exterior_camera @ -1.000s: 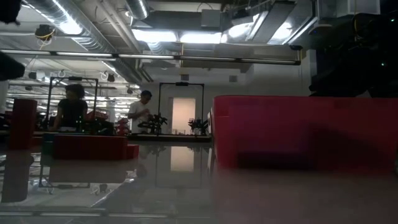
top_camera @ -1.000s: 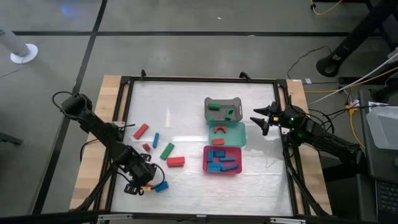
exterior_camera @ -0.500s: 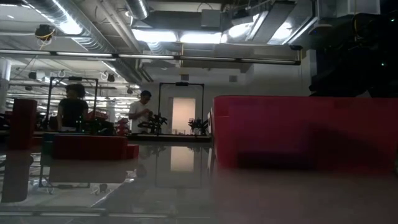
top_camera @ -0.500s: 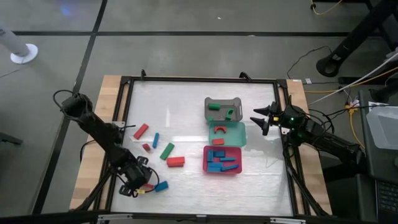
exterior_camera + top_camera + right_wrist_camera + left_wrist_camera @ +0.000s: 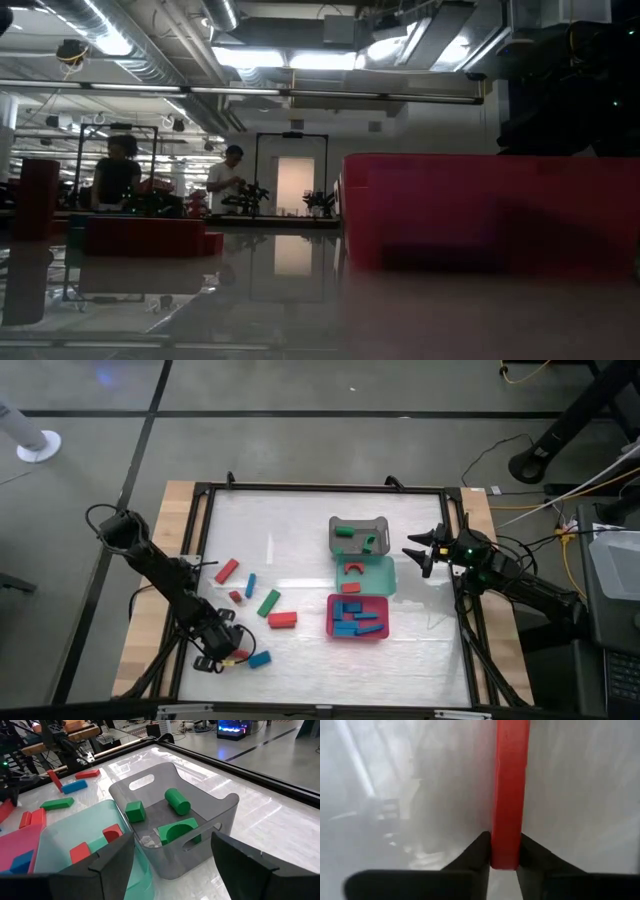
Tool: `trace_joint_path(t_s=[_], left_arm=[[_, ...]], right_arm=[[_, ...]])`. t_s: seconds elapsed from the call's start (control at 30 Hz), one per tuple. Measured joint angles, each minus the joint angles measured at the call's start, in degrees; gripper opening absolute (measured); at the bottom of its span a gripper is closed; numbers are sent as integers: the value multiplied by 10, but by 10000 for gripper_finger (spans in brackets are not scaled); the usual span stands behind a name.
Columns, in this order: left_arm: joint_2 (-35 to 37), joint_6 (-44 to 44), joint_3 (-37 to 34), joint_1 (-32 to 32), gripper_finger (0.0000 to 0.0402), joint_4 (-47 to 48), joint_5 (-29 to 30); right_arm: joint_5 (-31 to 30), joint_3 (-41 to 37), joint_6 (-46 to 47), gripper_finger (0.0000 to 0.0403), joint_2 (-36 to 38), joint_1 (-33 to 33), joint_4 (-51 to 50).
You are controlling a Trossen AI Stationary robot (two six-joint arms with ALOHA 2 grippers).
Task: Sort blocks
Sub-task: Put the red block into the green bin
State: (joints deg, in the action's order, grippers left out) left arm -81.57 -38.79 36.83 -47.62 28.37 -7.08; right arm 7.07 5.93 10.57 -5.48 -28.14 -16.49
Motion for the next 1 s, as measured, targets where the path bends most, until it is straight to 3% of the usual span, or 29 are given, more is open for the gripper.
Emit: trace_joint_path(t_s=[0.07,0.3,0.47,0.57,0.67,0.87,1.0], left_arm=[[0,-30,0,1,39,-15,-7],[7,-128,10,0,39,-78,-54],[38,-157,32,7,39,-128,-50],[62,-168,37,24,39,-169,14],[80,-142,37,55,39,-203,117],[78,19,38,166,39,-266,308],[42,119,38,260,40,-374,335]], right_arm=[[0,0,0,264,0,0,0],[0,0,0,264,0,0,0],[0,0,0,264,0,0,0],[0,0,0,264,0,0,0],[0,0,0,264,0,0,0],[0,0,0,264,0,0,0],[0,0,0,264,0,0,0]])
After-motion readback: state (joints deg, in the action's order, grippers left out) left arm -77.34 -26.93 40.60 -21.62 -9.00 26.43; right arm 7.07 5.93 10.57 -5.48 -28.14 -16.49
